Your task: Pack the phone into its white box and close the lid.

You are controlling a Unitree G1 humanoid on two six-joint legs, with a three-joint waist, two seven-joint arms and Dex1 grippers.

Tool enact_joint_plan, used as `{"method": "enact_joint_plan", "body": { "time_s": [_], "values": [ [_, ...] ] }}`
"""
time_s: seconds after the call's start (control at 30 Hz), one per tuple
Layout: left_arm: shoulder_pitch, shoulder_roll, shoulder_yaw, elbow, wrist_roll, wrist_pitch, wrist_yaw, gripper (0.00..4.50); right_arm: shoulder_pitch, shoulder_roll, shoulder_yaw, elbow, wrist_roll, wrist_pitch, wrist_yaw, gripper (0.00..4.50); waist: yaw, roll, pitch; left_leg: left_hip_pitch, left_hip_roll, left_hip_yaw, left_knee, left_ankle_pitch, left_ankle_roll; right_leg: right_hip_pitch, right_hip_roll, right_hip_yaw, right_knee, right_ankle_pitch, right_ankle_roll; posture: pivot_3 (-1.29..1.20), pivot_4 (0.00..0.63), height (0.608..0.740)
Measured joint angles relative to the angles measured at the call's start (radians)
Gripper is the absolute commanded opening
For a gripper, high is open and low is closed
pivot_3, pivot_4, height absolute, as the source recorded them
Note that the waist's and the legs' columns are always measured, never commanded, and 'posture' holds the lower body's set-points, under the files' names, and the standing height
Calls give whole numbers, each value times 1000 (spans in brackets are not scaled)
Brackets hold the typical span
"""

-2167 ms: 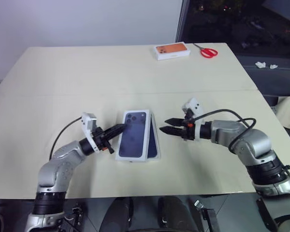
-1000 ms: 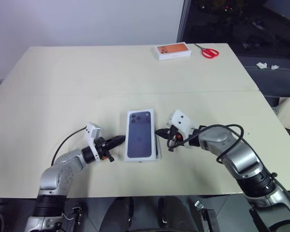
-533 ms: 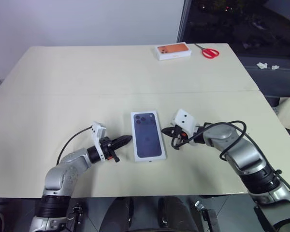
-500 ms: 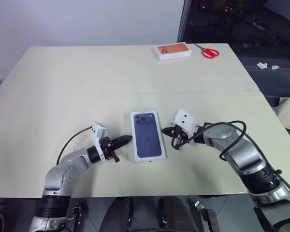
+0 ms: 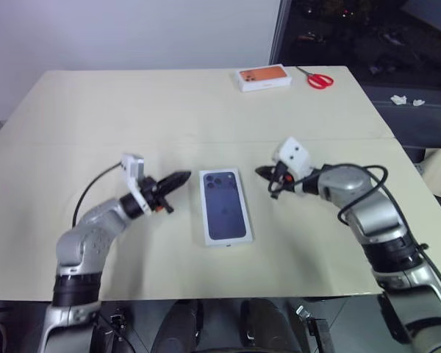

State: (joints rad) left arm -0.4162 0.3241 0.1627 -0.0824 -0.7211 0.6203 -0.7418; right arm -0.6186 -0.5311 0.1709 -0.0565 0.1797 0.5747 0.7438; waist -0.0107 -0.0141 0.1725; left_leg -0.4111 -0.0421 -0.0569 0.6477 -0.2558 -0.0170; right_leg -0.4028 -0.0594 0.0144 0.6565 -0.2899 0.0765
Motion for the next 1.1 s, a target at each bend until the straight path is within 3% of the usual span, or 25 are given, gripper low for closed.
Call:
{"method": "enact_joint_plan", "body": {
  "time_s": [0.2, 0.4, 0.7, 0.93, 1.1],
  "values": [
    [-14, -41, -126, 125, 132, -71, 5, 0, 15, 44, 87, 93, -87, -97, -26, 28, -2, 0, 0, 0, 0, 1, 0, 1, -1, -1, 1, 1, 2, 0, 0, 0, 150, 740],
    [90, 28, -215, 102, 221, -113, -50, 0, 126, 42, 141, 78, -127, -124, -9, 28, -4, 1, 0, 1, 0, 1, 0, 1, -1, -2, 1, 3, 4, 0, 0, 0, 150, 740],
    [259, 142, -193, -48, 164, -80, -167, 0, 248, -75, 95, -113, -45, -80, 134, 28, 0, 1, -1, 2, 0, 0, 0, 0, 0, 0, -1, 2, 3, 0, 0, 0, 150, 740],
    [262, 107, -192, -76, 150, -58, -144, 0, 189, -88, 49, -86, -59, -91, 102, 28, 0, 1, 0, 2, 0, 0, 0, 0, 0, 0, -1, 2, 3, 0, 0, 0, 150, 740],
    [170, 54, -171, -55, 144, -66, -82, 0, 100, -4, 0, -80, -24, -56, 57, 28, 0, 1, 0, 2, 0, 0, 0, 0, -1, 0, 0, 1, 3, 0, 0, 0, 150, 740]
  ]
}}
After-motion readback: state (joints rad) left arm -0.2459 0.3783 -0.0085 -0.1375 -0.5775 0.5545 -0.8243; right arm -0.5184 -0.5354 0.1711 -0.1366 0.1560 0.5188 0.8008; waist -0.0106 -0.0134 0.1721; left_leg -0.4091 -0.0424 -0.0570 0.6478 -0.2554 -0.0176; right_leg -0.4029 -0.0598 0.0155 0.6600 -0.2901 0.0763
